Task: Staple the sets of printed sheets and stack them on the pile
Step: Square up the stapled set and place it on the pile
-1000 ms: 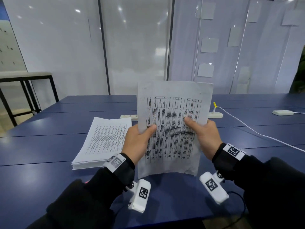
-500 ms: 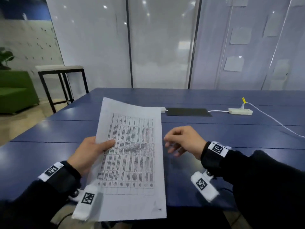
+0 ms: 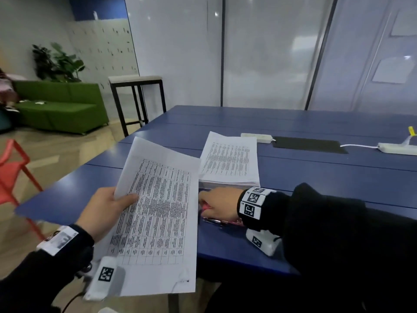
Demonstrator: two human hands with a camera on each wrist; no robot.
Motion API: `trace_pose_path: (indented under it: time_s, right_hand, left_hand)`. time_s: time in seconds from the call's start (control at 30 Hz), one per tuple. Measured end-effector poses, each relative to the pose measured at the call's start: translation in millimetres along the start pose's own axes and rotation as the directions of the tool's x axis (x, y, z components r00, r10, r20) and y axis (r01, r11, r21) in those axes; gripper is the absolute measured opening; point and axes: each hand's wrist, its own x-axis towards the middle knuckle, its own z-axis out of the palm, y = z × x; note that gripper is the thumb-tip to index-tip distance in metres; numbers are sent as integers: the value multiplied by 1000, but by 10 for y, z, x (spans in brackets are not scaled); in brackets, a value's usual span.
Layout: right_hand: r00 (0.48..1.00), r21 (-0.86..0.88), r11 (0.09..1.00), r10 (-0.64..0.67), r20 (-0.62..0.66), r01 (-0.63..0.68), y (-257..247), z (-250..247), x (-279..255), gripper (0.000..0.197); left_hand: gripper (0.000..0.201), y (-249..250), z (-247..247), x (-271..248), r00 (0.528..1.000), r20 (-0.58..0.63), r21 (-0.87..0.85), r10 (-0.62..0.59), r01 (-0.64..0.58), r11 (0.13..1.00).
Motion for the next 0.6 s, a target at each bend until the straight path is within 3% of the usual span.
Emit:
trace_pose_path:
  time_s: [0.1,0.13,0.2,0.3,0.37,0.43,0.5,0.57,0.6]
  right_hand:
    - [996,260,962,91,-21,-83,167,-33,-159,37]
    - [988,418,902,145,-51,-111,291,-45,-251,38]
    - [949,717,686,292,-122,-119,557,-25,-506,44]
    - [806,951,304,575,-139,-53,892,177,-939,53]
    - [670,999,7,741,-28,34,1051,239,-1268,46]
    - [555,970,-205,826,99,132,1294,275,-1585,45]
    - [454,924,-292,877,156,247,1525,247,-1876,48]
    - [338,888,-325,917,212,325,1693,217,-2138,55]
    - [306,879,-333,924,231,341,1735,199,-2257,58]
  left_hand:
    - [29,201,15,-40,999,23,-15,36,-36,999]
    - [26,249,33,-48,998,42,-31,47,-45,998]
    - [20,379,108,-98,992,103,-46,69,-65,997]
    - [23,583,350,-195,967,245,-75,73,-56,996]
    - [21,661,550,-197,941,329,-101,83,-53,993]
    - [28,766,731,-186,896,428,-132,122,-72,989]
    - [39,889,933,-132,857,481,-110,185,-150,982]
    - [31,1050,1138,-95,824,503,-6,260,-298,955]
    - [30,1142,1232,-83,810,512,40,286,-355,934]
